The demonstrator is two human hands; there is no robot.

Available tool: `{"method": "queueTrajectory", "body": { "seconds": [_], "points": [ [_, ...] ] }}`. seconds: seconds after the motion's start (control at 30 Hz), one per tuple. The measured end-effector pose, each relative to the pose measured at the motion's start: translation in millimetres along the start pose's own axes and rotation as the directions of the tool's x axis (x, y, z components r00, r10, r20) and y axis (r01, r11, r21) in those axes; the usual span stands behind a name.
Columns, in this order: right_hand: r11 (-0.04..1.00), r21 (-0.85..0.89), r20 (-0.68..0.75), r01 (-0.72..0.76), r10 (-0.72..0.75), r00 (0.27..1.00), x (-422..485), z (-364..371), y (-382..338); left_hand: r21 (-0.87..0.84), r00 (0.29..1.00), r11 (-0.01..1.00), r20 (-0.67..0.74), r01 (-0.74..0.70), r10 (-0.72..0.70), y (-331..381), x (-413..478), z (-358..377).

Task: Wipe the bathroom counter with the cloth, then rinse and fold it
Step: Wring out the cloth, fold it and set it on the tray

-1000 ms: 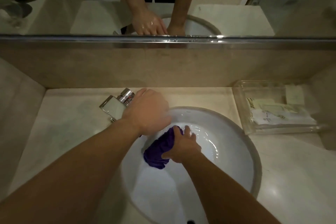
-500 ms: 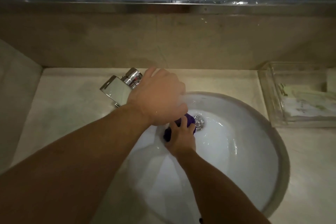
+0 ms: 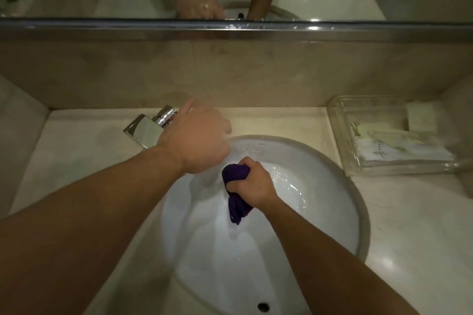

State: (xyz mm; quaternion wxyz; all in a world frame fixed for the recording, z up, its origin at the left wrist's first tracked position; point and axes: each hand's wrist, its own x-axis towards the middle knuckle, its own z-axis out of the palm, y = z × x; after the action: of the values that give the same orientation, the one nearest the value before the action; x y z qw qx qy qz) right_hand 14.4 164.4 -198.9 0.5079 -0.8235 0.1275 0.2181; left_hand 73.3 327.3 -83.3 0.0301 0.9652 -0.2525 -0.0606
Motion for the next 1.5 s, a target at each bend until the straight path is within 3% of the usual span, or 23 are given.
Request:
{"method": "queueTrajectory", "body": {
  "seconds": [0.1, 0.17, 0.23, 0.27, 0.3, 0.33, 0.37, 0.43, 0.47, 0.5, 0.57, 0.63, 0.67, 0.77, 0.83, 0.97, 1.07, 1.2, 1.5],
  "points": [
    [0.970, 0.244, 0.036, 0.002, -0.011, 0.999, -30, -34, -18, 0.116, 1.000, 0.993, -0.005, 0.003, -0.003, 5, -2, -1],
    [0.917, 0.398, 0.071, 0.020, -0.052, 0.996, -51, -59, -27, 0.119, 0.994, 0.993, -0.110, 0.006, 0.007, 14, -7, -3],
    [0.838, 0.544, 0.098, 0.037, -0.107, 0.989, -72, -83, -38, -0.074, 0.970, 0.997, -0.239, 0.031, -0.048, 35, -14, -12],
    [0.783, 0.621, 0.119, 0.035, -0.138, 0.983, -79, -93, -43, -0.251, 0.962, 0.965, -0.234, 0.078, -0.139, 49, -18, -18],
    [0.719, 0.695, 0.145, 0.027, -0.177, 0.973, -86, -101, -49, -0.472, 0.950, 0.867, -0.165, 0.161, -0.266, 63, -21, -23],
    [0.652, 0.758, 0.170, 0.016, -0.220, 0.960, -94, -109, -56, -0.686, 0.923, 0.680, -0.033, 0.258, -0.383, 76, -23, -29],
    [0.588, 0.809, 0.193, -0.005, -0.257, 0.947, -102, -115, -64, -0.832, 0.878, 0.418, 0.157, 0.365, -0.453, 90, -26, -39],
    [0.472, 0.880, 0.234, -0.061, -0.318, 0.919, -116, -124, -79, -0.870, 0.799, -0.160, 0.492, 0.466, -0.346, 109, -29, -58],
    [0.439, 0.895, 0.245, -0.080, -0.331, 0.911, -120, -126, -84, -0.817, 0.798, -0.350, 0.552, 0.459, -0.243, 115, -32, -66],
    [0.439, 0.895, 0.237, -0.074, -0.328, 0.914, -124, -129, -91, -0.782, 0.810, -0.449, 0.556, 0.433, -0.187, 120, -34, -75],
    [0.518, 0.855, 0.157, -0.013, -0.236, 0.959, -130, -132, -106, -0.781, 0.836, -0.517, 0.510, 0.351, -0.202, 125, -34, -88],
    [0.749, 0.658, -0.057, 0.078, -0.053, 0.997, -134, -135, -122, -0.840, 0.852, -0.469, 0.437, 0.272, -0.288, 127, -30, -96],
    [0.842, 0.533, -0.185, 0.084, 0.019, 0.983, -137, -136, -130, -0.873, 0.862, -0.422, 0.396, 0.245, -0.318, 129, -27, -99],
    [0.891, 0.418, -0.488, 0.177, 0.056, 0.871, -149, -137, -149, -0.933, 0.863, -0.298, 0.315, 0.204, -0.395, 145, -21, -112],
    [0.881, 0.387, -0.603, 0.274, 0.017, 0.798, -156, -134, -158, -0.947, 0.863, -0.255, 0.288, 0.194, -0.415, 163, -18, -121],
    [0.845, 0.463, -0.597, 0.267, 0.075, 0.799, -153, -133, -166, -0.979, 0.867, -0.101, 0.205, 0.178, -0.454, 188, -6, -131],
    [0.842, 0.488, -0.575, 0.229, 0.113, 0.810, -149, -135, -163, -0.978, 0.780, 0.037, 0.141, 0.206, -0.610, 192, -2, -124],
    [0.799, 0.557, -0.576, 0.229, 0.173, 0.799, -147, -130, -151, -0.941, 0.756, 0.201, 0.082, 0.274, -0.650, 187, -3, -113],
    [0.805, 0.579, -0.498, 0.127, 0.226, 0.837, -135, -115, -134, -0.864, 0.693, 0.290, 0.090, 0.412, -0.715, 180, -7, -97]
  ]
}}
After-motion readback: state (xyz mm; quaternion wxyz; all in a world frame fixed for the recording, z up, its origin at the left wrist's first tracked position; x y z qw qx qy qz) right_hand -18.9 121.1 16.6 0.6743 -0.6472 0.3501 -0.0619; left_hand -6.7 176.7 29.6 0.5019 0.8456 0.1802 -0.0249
